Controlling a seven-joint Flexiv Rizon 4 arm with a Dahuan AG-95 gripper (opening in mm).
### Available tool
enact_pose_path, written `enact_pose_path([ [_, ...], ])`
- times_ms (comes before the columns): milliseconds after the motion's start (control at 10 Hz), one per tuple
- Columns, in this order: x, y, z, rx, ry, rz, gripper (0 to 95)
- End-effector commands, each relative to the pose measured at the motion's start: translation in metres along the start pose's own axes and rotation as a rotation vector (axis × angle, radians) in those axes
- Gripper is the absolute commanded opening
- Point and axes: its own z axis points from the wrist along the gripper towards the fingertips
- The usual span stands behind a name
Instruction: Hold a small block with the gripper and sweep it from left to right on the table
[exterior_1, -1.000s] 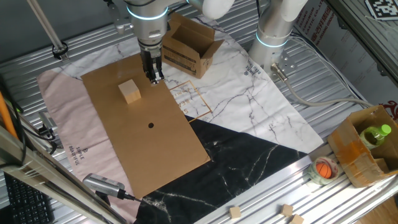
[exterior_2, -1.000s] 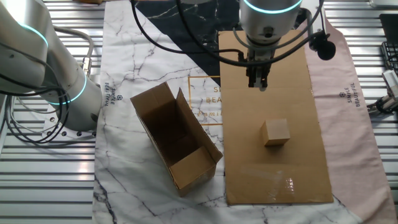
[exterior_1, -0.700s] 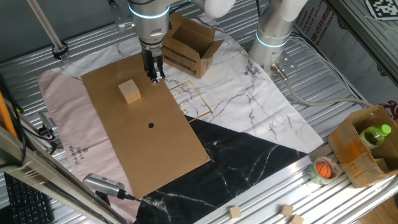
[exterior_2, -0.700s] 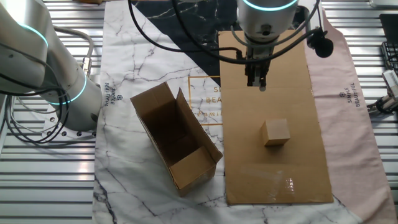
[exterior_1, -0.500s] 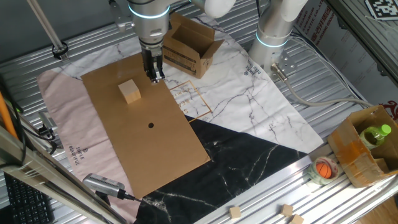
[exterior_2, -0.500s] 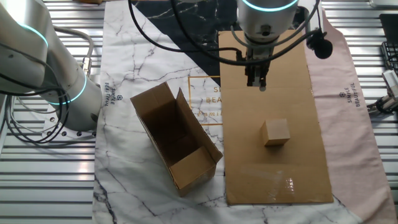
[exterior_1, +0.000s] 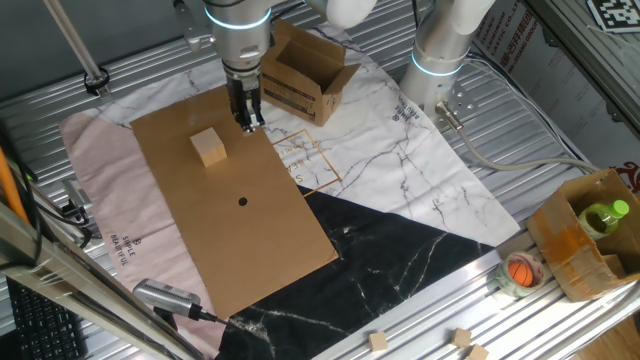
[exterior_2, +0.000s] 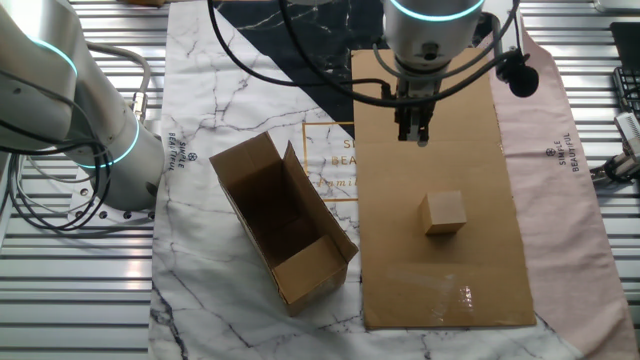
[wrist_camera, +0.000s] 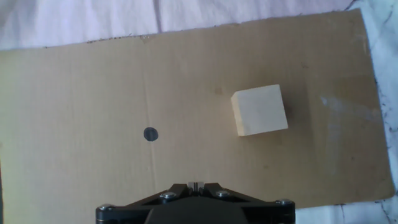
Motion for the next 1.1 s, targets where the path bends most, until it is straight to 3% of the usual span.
enact_pose_path([
  [100, 0.0, 0.0, 0.0, 0.005, -0.001, 0.005, 0.0],
  [400, -0.002, -0.008, 0.0, 0.007, -0.002, 0.0, 0.0],
  [500, -0.014, -0.027, 0.006, 0.004, 0.002, -0.019, 0.0],
  [800, -0.052, -0.058, 0.018, 0.012, 0.019, -0.062, 0.0],
  [900, -0.073, -0.065, 0.015, 0.011, 0.034, -0.076, 0.0],
  [1100, -0.101, -0.069, 0.008, 0.013, 0.048, -0.109, 0.0],
])
